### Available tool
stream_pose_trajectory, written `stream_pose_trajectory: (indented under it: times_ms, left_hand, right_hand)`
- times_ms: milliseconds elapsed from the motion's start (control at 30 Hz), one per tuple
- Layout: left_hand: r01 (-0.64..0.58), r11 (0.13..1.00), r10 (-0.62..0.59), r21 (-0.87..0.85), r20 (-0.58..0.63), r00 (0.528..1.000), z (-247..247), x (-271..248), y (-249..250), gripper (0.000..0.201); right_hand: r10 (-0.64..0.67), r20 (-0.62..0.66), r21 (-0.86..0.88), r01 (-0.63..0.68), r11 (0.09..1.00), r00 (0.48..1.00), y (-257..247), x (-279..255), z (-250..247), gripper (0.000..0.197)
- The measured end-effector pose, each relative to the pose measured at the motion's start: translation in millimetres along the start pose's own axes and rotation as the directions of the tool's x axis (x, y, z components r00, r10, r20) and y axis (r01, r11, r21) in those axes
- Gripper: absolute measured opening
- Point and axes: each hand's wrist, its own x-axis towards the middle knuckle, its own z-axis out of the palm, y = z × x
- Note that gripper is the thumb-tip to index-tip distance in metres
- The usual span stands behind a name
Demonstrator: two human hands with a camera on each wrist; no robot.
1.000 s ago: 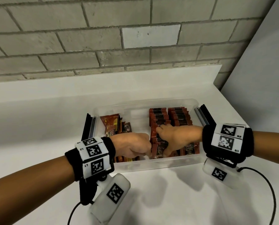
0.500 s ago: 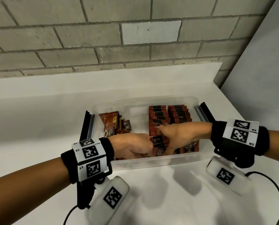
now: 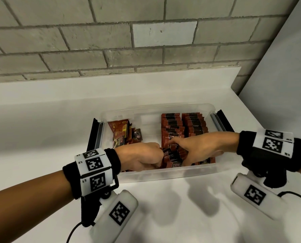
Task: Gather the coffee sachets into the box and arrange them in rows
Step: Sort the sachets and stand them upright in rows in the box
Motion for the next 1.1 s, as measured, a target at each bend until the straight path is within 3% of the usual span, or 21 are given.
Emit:
stream_pose_trajectory:
  times_ms: [133, 233, 300, 400, 567, 633, 700, 800, 900, 1100]
  left_hand:
    - [-0.030, 0.997, 0.029, -0.074, -0.017, 0.999, 3.4, -1.4, 1.3, 0.038]
    - [-0.040, 0.994, 0.037, -0.097, -0.033, 0.999, 5.0, 1.3, 0.9, 0.041]
    - [-0.032, 0.995, 0.029, -0.097, -0.039, 0.999, 4.1, 2.0, 0.5, 0.042]
    - [-0.011, 0.999, 0.011, -0.054, 0.006, 1.000, 4.5, -1.1, 1.7, 0.057]
    - [-0.038, 0.998, 0.038, -0.053, -0.004, 0.999, 7.4, -1.8, 3.8, 0.042]
    - [-0.045, 0.998, 0.044, -0.051, -0.016, 0.999, 8.6, -2.0, 3.3, 0.044]
    - [-0.044, 0.998, 0.044, -0.050, 0.000, 0.999, 9.9, -4.0, 4.2, 0.046]
    - [-0.044, 0.997, 0.045, -0.058, 0.007, 0.999, 11.3, -5.5, 5.9, 0.046]
    - [-0.037, 0.997, 0.038, -0.062, 0.015, 0.999, 12.9, -5.5, 7.3, 0.045]
    - [-0.010, 1.000, 0.010, 0.002, 0.007, 1.000, 10.9, 1.7, 5.0, 0.037]
  right_hand:
    - [0.029, 0.015, 0.238, -0.032, 0.971, 0.999, 7.1, 0.9, -2.2, 0.094]
    - [0.027, 0.063, 0.363, -0.048, 0.931, 0.998, 10.0, 3.8, -3.5, 0.070]
    - [0.015, 0.076, 0.337, -0.040, 0.941, 0.997, 12.9, 7.3, -4.4, 0.050]
    - [0.024, 0.057, 0.277, -0.039, 0.960, 0.998, 16.5, 11.3, -4.8, 0.042]
    - [-0.014, 0.047, 0.227, 0.003, 0.974, 0.999, 15.7, 8.2, -5.9, 0.037]
    - [-0.024, 0.025, 0.136, 0.021, 0.991, 0.999, 11.2, 2.7, -6.0, 0.034]
    - [-0.016, -0.048, -0.128, 0.009, 0.992, 0.999, 5.5, -3.6, -7.0, 0.042]
    - [-0.076, -0.183, -0.481, -0.021, 0.877, 0.980, -0.2, -6.1, -8.8, 0.085]
    - [-0.131, -0.149, -0.580, 0.021, 0.814, 0.980, -7.5, -3.5, -9.9, 0.085]
    - [-0.070, -0.059, -0.605, 0.021, 0.796, 0.996, -10.3, 7.9, -12.6, 0.076]
